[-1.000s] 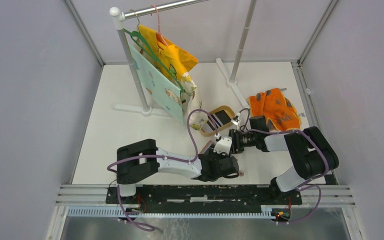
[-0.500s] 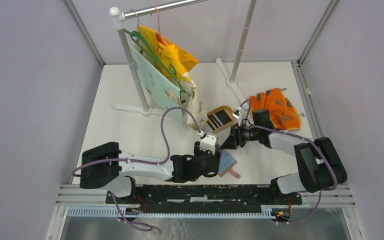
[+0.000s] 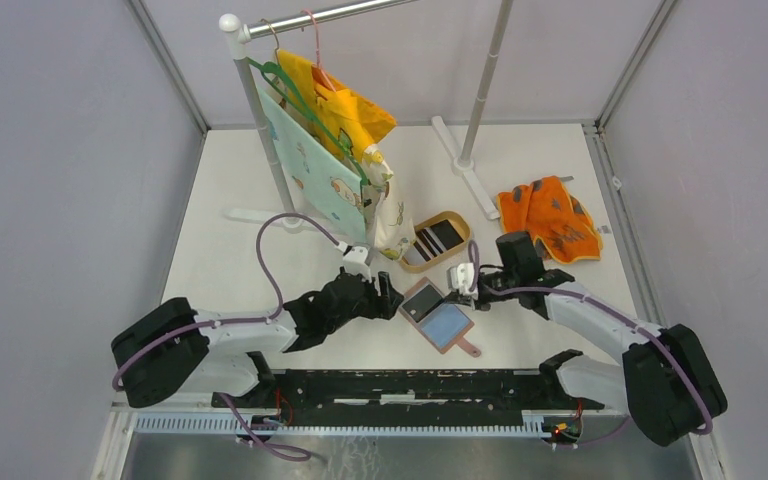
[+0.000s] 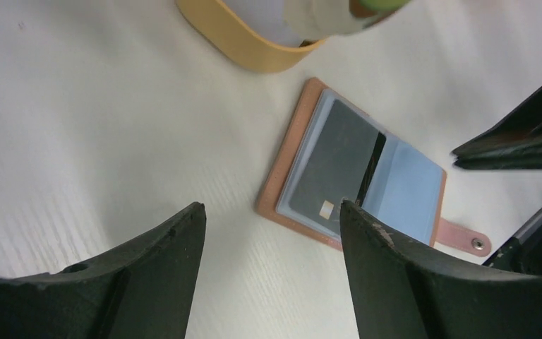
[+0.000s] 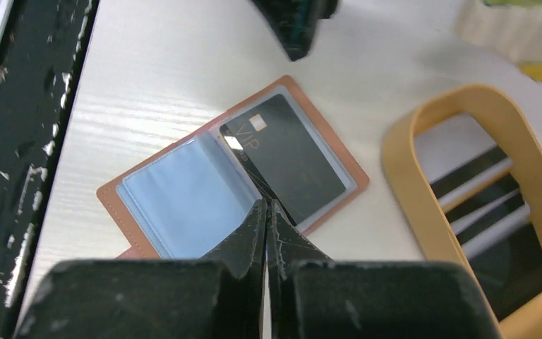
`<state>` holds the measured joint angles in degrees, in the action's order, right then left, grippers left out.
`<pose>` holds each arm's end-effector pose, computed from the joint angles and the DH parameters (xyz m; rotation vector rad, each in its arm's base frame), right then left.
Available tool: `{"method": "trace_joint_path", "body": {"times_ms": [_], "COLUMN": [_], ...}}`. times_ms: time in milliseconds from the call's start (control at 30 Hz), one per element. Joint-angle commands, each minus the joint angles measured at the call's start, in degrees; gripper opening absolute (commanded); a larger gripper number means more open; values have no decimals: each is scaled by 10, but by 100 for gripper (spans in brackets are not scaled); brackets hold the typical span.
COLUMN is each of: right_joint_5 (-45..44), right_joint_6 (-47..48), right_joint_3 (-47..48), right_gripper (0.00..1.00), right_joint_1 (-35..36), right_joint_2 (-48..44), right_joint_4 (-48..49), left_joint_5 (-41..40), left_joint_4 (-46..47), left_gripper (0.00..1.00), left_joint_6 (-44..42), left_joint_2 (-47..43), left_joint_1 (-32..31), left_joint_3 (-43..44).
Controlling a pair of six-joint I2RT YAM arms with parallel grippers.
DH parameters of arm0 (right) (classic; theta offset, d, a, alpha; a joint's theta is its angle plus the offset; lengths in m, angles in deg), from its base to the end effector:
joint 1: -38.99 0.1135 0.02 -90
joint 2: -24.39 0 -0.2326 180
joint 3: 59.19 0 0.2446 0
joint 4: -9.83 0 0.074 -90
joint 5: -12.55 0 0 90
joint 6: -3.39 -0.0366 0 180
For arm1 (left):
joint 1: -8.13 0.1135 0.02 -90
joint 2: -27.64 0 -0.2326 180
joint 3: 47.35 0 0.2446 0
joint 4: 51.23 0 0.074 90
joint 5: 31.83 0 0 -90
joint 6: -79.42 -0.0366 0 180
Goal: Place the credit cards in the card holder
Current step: Insert the credit card into the card holder.
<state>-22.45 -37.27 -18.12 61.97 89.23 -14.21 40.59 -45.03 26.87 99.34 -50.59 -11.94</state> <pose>0.1805 0.1091 0.1551 -1.5681 1.4362 0.8733 0.1332 -0.1980 0.1350 0.2073 2.1366 -0.6961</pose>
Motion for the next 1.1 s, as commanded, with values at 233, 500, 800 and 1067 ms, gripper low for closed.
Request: {"method": "trace_joint_path", "body": {"times_ms": [233, 500, 800, 1067], "right_joint_5": [-199, -246, -331, -313], "right_joint_6": [184, 205, 129, 76], "right_joint_3": [36, 37, 31, 23], "right_gripper": [0, 0, 0, 1], "right_joint_1": [116, 144, 169, 172], "right_joint_2": [73, 107, 116, 104], "right_joint_4": [8, 3, 94, 130], "left_joint_5": [160, 173, 216, 260], "left_joint_4": [136, 149, 176, 291], "left_gripper": [67, 63, 56, 54], "left_joint_6": [-21, -26, -4, 63], "left_joint_2": [77, 133, 163, 160], "left_joint_1": [66, 72, 73, 73], "left_joint_3": [9, 26, 20, -50]}}
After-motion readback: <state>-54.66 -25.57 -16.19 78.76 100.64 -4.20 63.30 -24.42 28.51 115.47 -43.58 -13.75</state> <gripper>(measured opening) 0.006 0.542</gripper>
